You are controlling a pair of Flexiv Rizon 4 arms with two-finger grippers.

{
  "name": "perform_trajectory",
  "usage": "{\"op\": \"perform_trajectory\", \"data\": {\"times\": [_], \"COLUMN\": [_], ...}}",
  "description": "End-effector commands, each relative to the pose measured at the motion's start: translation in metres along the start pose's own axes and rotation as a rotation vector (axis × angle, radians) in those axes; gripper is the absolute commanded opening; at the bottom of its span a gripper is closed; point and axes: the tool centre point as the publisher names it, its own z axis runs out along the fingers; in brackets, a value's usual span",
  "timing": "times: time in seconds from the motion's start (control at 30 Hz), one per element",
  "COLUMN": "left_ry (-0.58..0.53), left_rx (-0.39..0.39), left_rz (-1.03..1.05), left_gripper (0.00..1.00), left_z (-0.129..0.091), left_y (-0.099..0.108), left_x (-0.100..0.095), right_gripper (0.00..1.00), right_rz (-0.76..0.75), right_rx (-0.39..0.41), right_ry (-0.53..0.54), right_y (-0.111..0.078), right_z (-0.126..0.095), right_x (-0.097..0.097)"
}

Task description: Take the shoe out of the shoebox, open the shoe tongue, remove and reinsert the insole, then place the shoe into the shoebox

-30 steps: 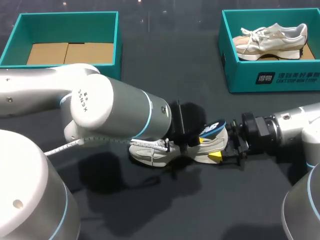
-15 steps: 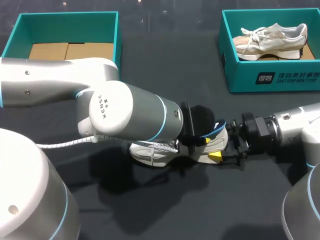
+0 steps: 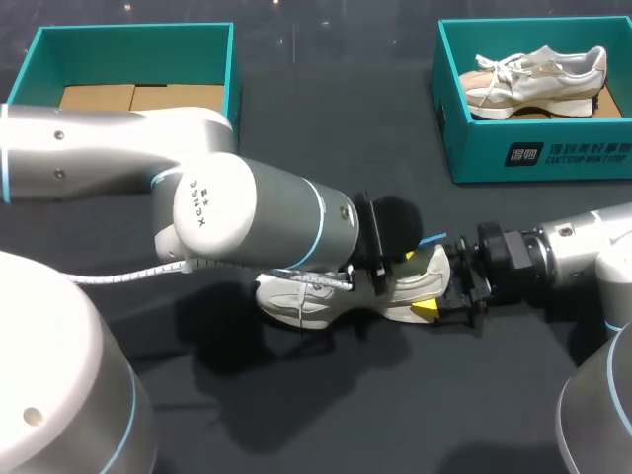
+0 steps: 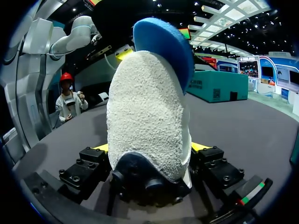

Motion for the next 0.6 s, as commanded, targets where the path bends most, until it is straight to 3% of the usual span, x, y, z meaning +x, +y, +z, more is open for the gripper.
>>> {"op": "perform_trajectory", "data": {"times": [0.03, 0.2, 0.27, 0.37, 0.6], "left_ry": [0.002, 0.024, 0.028, 0.033, 0.013], "left_rx": [0.006, 0.003, -0.004, -0.007, -0.022], "left_rz": [-0.018, -0.030, -0.026, -0.027, -0.028], "left_gripper": [0.00, 0.00, 0.28, 0.40, 0.41], "left_z": [0.001, 0.005, 0.008, 0.010, 0.012], "left_y": [0.001, -0.001, 0.000, 0.001, 0.004], "left_x": [-0.007, -0.010, -0.008, -0.005, 0.000], "right_gripper": [0.00, 0.00, 0.00, 0.00, 0.00], "right_rz": [0.000, 0.000, 0.000, 0.000, 0.000], "right_rx": [0.003, 0.003, 0.003, 0.003, 0.003], "right_ry": [0.000, 0.000, 0.000, 0.000, 0.000], "right_y": [0.000, 0.000, 0.000, 0.000, 0.000], "right_z": [0.000, 0.000, 0.000, 0.000, 0.000], "right_x": [0.001, 0.001, 0.001, 0.001, 0.001]}}
